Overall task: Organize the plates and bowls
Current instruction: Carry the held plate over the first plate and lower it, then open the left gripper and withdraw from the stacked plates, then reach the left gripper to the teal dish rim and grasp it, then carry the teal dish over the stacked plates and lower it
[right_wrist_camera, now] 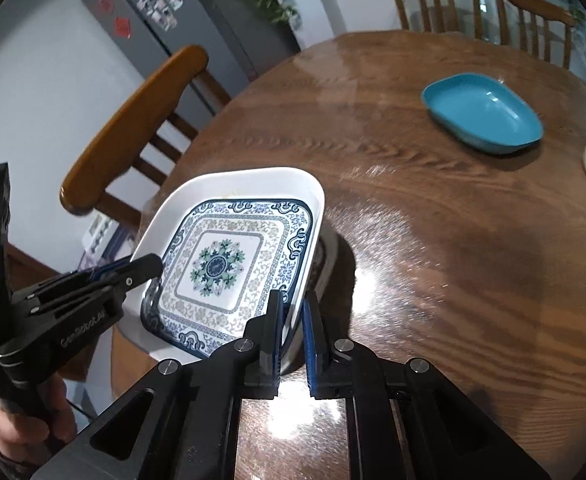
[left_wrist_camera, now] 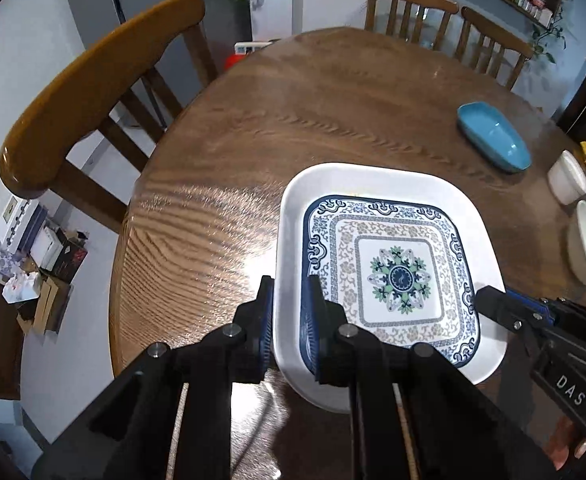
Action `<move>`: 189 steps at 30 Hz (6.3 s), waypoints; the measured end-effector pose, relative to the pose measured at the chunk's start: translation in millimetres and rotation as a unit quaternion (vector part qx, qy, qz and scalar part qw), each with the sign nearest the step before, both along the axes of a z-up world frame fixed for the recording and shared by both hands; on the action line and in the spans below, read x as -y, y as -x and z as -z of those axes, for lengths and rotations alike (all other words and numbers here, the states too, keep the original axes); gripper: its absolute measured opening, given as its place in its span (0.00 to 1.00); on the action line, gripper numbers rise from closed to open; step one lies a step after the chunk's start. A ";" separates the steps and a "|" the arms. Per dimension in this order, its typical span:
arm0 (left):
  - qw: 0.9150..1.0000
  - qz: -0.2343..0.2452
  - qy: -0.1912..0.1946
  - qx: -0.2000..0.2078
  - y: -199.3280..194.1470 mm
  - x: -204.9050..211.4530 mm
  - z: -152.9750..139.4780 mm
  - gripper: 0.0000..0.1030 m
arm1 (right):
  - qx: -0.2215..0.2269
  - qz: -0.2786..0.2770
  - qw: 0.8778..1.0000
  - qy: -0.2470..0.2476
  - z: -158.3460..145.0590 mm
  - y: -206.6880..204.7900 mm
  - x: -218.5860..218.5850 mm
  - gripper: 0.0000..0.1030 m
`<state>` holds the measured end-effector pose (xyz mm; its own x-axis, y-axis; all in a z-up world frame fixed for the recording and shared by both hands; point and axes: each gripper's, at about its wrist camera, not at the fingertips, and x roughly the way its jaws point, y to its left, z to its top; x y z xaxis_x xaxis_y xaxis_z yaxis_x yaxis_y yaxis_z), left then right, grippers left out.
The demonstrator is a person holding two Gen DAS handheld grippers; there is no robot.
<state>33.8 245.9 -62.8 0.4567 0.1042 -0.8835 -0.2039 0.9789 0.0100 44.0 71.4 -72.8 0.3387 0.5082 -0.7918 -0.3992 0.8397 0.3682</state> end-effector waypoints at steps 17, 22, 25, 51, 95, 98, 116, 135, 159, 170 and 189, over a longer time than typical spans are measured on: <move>0.999 0.017 -0.025 -0.036 -9.0 -1.8 27.6 0.17 | -0.010 -0.034 0.998 0.055 12.7 11.6 -13.8 0.15; 0.999 0.014 -0.040 -0.032 -9.3 -0.1 26.9 0.18 | -0.002 -0.049 0.996 0.073 13.0 15.6 -22.6 0.15; 0.999 0.011 -0.043 -0.028 -6.7 0.4 22.7 0.22 | 0.012 -0.054 0.995 0.084 9.8 19.7 -22.6 0.15; 0.996 0.081 -0.038 0.025 14.7 96.3 -30.7 0.97 | 0.064 0.065 0.994 0.059 -37.5 27.4 102.2 0.47; 0.971 0.188 -0.057 0.138 -32.3 239.2 -144.3 0.99 | 0.164 0.178 0.968 0.059 -150.0 -8.7 245.8 0.52; 0.971 0.182 -0.056 0.146 -46.4 235.7 -148.3 0.99 | 0.174 0.170 0.967 0.073 -157.4 -23.2 237.2 0.52; 0.995 0.093 -0.010 0.028 -156.2 177.0 -37.4 0.99 | 0.051 0.112 0.989 0.077 -75.8 -161.8 176.3 0.52; 0.993 0.098 0.062 -0.033 -199.6 170.7 27.2 0.47 | -0.039 0.116 0.984 0.127 8.2 -238.7 151.1 0.48; 0.992 0.125 0.020 0.019 -177.1 172.6 2.9 0.23 | -0.033 0.091 0.989 0.114 -4.4 -198.3 157.4 0.09; 0.988 0.145 -0.004 0.057 -113.1 177.0 -28.2 0.23 | 0.021 0.075 0.993 0.087 -43.0 -115.5 159.2 0.09; 0.990 0.129 -0.007 0.059 -30.9 167.8 -28.2 0.23 | 0.010 0.034 0.997 0.066 -44.1 -31.4 154.9 0.09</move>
<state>64.7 78.1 -34.6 0.5698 -0.0181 -0.8216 0.0531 0.9985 0.0148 75.4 -83.5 -28.7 0.3851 0.3755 -0.8430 -0.3451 0.9058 0.2459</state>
